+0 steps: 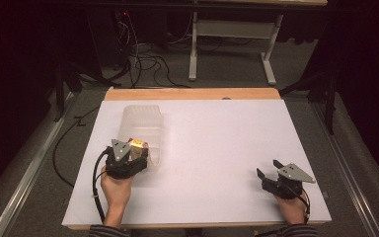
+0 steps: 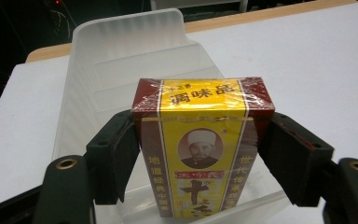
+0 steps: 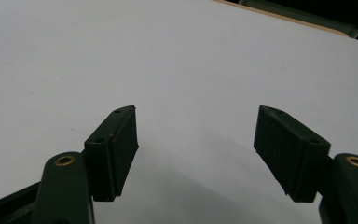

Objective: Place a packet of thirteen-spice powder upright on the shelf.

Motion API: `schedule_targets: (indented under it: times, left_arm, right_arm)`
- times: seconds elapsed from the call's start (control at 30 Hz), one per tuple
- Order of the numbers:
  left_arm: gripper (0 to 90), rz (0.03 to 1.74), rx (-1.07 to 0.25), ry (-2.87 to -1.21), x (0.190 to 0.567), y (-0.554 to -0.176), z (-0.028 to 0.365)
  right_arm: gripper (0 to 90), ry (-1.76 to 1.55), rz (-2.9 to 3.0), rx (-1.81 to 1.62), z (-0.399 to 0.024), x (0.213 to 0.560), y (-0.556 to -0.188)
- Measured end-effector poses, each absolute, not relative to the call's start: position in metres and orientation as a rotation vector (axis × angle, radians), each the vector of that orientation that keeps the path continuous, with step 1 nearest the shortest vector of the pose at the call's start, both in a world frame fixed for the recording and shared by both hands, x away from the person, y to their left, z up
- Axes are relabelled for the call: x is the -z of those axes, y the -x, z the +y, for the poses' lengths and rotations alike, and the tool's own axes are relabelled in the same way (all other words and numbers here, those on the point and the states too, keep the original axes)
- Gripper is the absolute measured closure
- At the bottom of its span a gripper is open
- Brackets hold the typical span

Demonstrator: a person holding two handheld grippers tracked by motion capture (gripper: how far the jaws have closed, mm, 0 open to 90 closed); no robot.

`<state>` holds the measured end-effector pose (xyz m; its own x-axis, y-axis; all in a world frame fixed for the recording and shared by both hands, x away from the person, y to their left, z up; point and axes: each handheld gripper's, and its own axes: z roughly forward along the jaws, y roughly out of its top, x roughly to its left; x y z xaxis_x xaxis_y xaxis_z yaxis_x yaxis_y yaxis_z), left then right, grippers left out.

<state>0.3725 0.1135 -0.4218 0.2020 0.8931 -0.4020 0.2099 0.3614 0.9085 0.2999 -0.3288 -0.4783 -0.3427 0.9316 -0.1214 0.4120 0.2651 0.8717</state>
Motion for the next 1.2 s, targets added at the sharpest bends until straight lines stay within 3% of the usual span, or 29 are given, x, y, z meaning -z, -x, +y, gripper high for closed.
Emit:
schedule_targets:
  times: [1.2]
  left_arm:
    - [23.5, 1.237, -0.674, -1.112, 0.397, -0.347, 0.117]
  right_arm:
    - [30.7, -1.216, 1.880, -1.015, -0.329, 0.478, -0.300]
